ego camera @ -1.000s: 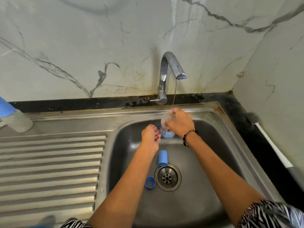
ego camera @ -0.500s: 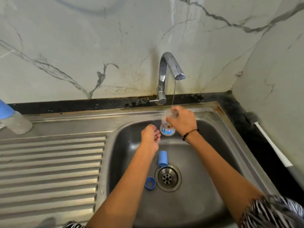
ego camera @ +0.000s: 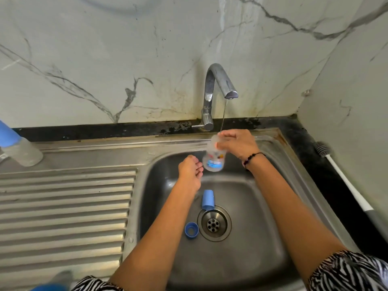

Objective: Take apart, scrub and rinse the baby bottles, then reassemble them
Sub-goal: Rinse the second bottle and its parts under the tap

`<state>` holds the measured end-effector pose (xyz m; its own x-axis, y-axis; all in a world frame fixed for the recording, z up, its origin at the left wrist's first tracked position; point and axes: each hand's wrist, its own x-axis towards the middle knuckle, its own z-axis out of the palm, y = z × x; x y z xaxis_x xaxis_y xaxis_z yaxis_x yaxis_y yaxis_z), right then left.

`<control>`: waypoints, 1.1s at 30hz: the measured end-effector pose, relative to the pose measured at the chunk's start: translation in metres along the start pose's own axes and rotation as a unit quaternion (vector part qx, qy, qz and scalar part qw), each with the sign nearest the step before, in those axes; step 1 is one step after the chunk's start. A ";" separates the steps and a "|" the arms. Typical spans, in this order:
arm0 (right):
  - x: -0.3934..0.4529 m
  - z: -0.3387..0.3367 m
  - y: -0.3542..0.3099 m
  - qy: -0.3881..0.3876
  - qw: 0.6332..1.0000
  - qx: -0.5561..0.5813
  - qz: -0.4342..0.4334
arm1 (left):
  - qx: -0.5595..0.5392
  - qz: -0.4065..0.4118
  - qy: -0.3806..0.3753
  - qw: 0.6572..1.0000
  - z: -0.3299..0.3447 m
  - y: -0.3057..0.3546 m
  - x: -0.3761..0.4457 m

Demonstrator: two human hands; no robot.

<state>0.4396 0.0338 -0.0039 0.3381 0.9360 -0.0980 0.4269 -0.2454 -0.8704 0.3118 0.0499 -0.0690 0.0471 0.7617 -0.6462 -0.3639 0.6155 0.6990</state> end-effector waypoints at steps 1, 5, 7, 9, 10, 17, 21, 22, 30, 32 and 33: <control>0.000 0.000 -0.001 -0.002 1.000 0.002 -0.001 | -0.001 -0.001 -0.002 1.000 0.001 0.000 0.000; 0.000 0.001 -0.004 -0.001 1.000 -0.015 -0.027 | -0.006 -0.004 -0.004 1.000 0.004 0.001 -0.002; 0.000 0.000 -0.007 0.000 0.998 -0.042 -0.039 | -0.005 -0.006 -0.008 1.000 0.006 0.002 -0.002; 0.000 0.000 -0.007 0.002 0.999 -0.016 -0.035 | -0.011 -0.005 -0.011 1.000 0.007 0.004 -0.002; 0.000 0.000 -0.006 0.007 0.998 -0.031 -0.048 | -0.010 -0.003 -0.012 1.000 0.007 0.004 -0.002; -0.011 -0.002 -0.017 0.099 0.983 -0.099 -0.119 | 0.003 -0.005 -0.013 1.000 0.007 0.007 -0.003; -0.020 0.007 -0.012 0.155 0.967 -0.087 -0.185 | 0.001 -0.003 -0.011 1.000 0.009 0.009 -0.003; -0.020 0.012 -0.006 0.111 0.969 -0.135 -0.173 | 0.000 -0.001 -0.011 1.000 0.009 0.008 -0.003; -0.009 0.022 0.009 0.060 0.963 -0.218 -0.145 | 0.035 0.031 0.003 0.999 0.011 0.007 -0.005; -0.009 0.022 0.012 0.088 0.962 -0.207 -0.156 | 0.041 0.033 0.003 0.999 0.010 0.009 -0.004; -0.009 0.022 0.012 0.110 0.962 -0.184 -0.170 | 0.040 0.037 0.005 0.999 0.010 0.010 -0.004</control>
<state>0.4237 0.0283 -0.0237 0.2778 0.9119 0.3021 0.7990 -0.0447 -0.5997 0.3171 0.0549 -0.0564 0.0132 0.8037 -0.5949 -0.2903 0.5724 0.7668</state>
